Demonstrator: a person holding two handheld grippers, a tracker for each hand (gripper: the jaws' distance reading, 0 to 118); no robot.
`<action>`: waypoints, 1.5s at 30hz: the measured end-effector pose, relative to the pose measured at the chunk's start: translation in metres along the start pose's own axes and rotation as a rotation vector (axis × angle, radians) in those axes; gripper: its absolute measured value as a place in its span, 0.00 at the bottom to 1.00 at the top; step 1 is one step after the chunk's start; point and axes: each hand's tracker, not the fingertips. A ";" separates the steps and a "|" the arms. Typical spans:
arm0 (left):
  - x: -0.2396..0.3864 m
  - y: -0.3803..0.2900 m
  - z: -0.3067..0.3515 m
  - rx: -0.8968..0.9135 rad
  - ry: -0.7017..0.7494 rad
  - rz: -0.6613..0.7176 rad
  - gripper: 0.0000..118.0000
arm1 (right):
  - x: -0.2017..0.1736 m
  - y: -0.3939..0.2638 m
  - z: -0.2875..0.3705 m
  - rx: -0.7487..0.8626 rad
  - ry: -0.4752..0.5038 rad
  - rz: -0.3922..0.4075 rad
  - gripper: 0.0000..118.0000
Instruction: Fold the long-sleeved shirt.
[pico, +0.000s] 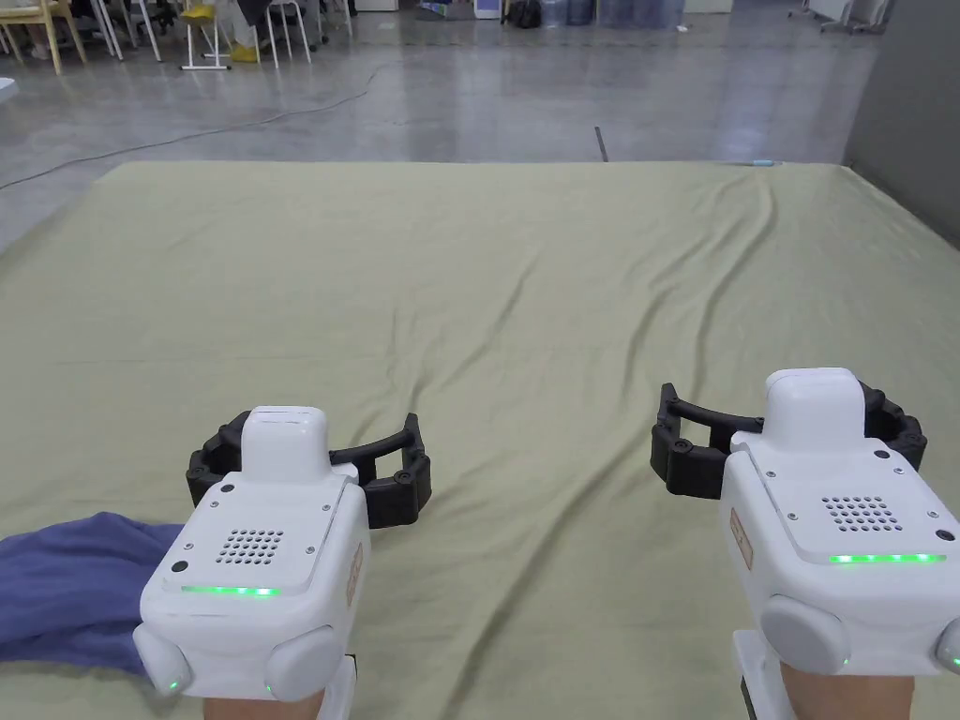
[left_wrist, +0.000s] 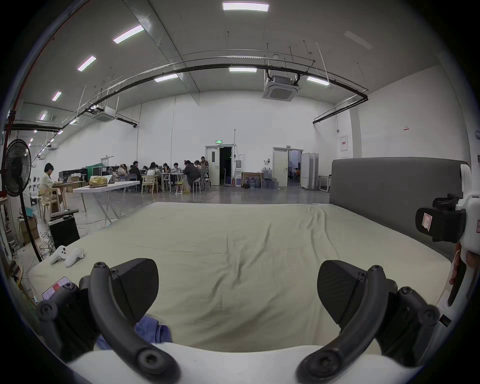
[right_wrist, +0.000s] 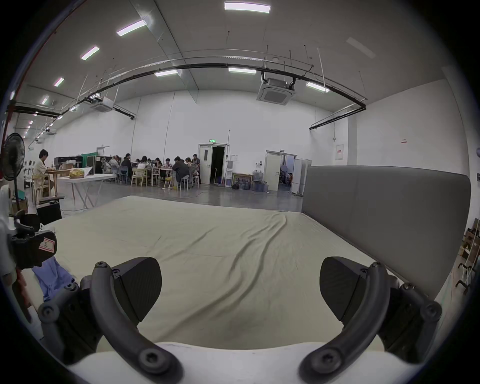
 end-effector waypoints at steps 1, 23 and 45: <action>0.000 0.000 0.000 0.000 0.001 0.000 1.00 | 0.000 0.000 0.000 0.000 -0.001 0.001 1.00; -0.002 0.000 -0.001 -0.020 0.005 -0.003 1.00 | -0.003 0.001 0.000 0.011 0.002 0.016 1.00; 0.000 -0.001 0.002 -0.004 0.021 -0.014 1.00 | -0.002 0.000 0.001 0.006 0.004 0.010 1.00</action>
